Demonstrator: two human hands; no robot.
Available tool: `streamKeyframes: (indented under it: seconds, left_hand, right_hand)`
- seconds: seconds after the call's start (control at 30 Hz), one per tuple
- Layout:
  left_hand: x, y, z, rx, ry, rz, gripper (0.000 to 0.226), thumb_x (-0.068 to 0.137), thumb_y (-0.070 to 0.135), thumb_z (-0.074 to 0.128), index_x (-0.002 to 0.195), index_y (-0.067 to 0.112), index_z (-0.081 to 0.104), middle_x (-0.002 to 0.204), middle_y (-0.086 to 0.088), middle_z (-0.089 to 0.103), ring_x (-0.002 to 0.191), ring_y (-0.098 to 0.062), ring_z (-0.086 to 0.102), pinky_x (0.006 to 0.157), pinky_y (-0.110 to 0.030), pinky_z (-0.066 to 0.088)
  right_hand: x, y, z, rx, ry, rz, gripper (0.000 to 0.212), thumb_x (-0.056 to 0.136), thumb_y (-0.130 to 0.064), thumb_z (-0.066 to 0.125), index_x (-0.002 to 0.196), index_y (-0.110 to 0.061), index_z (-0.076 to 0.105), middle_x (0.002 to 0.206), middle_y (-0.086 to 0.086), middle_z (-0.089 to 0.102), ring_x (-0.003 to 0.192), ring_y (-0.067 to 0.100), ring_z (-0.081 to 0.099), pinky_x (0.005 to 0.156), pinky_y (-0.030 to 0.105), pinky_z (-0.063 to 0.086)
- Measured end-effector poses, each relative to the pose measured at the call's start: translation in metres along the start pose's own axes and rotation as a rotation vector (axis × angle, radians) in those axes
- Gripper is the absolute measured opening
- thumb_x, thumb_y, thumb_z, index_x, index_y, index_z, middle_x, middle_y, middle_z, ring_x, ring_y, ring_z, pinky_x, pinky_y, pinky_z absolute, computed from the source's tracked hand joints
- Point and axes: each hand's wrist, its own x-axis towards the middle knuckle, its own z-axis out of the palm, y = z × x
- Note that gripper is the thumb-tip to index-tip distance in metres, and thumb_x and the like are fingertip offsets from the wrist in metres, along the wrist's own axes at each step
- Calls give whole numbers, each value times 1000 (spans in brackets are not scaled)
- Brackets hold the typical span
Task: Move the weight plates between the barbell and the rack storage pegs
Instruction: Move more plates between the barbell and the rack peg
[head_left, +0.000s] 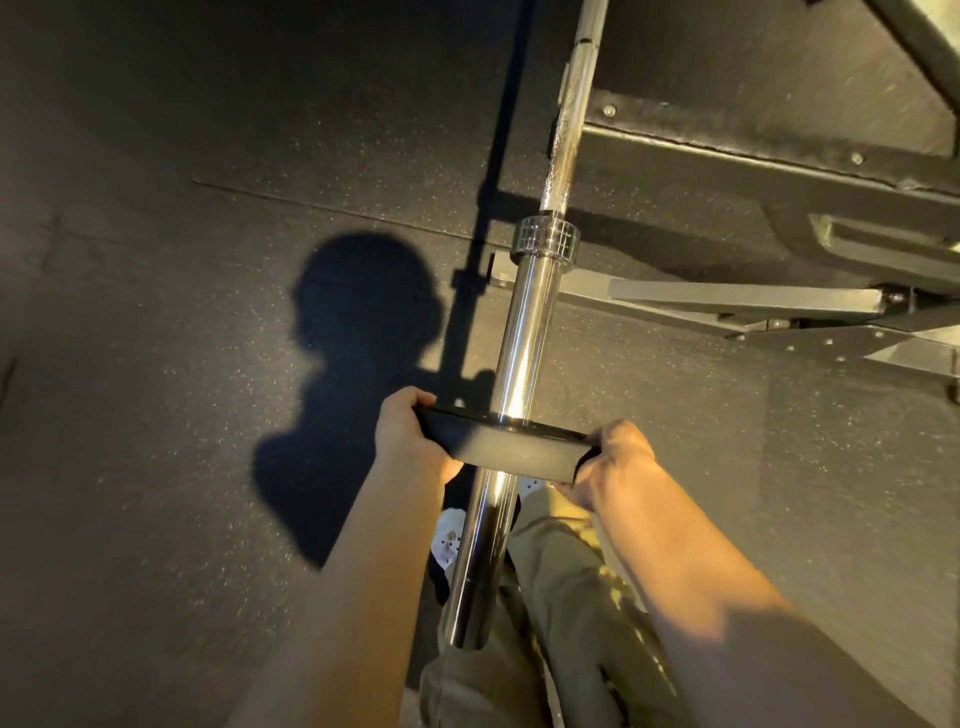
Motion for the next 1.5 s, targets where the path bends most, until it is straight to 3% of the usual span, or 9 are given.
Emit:
streamKeyframes:
  seconds: [0.37,0.5,0.67,0.73,0.9,1.1,1.2,1.33,1.5]
  left_hand:
    - [-10,-19,26,64,124,167,19,79,16,59,99,17,57,102,-8,60,100,-26,58,85,-42,49]
    - [-7,-30,27,132,138,286,54,78,25,61,129,14,48,116,-14,59,99,-30,60,63,-39,49]
    - [-10,-43,43,93,206,396,66,67,23,52,129,1,49,134,-24,51,123,-42,50,104,-54,41]
    - [-12,-45,44,100,249,431,65,70,25,56,132,5,47,129,-22,54,115,-41,54,99,-53,44]
    - [-3,-38,30,75,231,326,57,78,24,63,132,18,45,114,-10,58,96,-29,59,63,-38,47]
    - [-2,-12,20,173,65,207,15,81,18,56,95,16,54,104,-12,59,101,-31,58,91,-48,48]
    - [-3,2,17,160,-26,101,16,79,15,57,95,15,54,108,-14,58,103,-35,57,93,-51,47]
    - [7,23,13,148,-79,-40,34,78,15,63,107,13,45,113,-22,52,100,-45,54,81,-58,50]
    - [13,25,21,121,-73,-31,23,79,13,60,95,12,45,110,-21,50,105,-43,51,94,-56,45]
  right_hand:
    - [4,-29,-4,-304,-46,43,7,94,-12,44,90,-8,47,77,12,50,78,30,53,79,45,44]
    - [20,-34,-7,-373,-79,72,7,92,-15,49,90,-8,49,78,13,51,70,29,52,59,39,43]
    - [22,-40,-13,-368,-72,117,18,90,-13,44,73,-9,47,70,10,50,62,28,49,60,36,43]
    - [19,-41,-13,-335,-97,117,20,89,-13,43,70,-8,45,68,9,49,61,28,47,69,36,44]
    - [13,-36,-13,-264,-97,107,19,90,-18,48,72,-12,45,69,5,49,61,25,48,57,33,39]
    - [43,-10,-3,44,-53,-104,9,90,-20,44,98,-17,47,110,2,59,101,17,56,85,37,51]
    - [19,-7,4,198,36,-139,41,86,-12,46,126,-14,45,120,6,58,96,24,62,55,34,52]
    - [-14,3,27,210,130,-334,52,91,-3,46,139,-17,30,104,6,48,81,21,49,74,30,41]
    - [-14,3,37,187,246,-394,49,90,-10,44,137,-20,34,105,6,42,89,27,45,77,32,38]
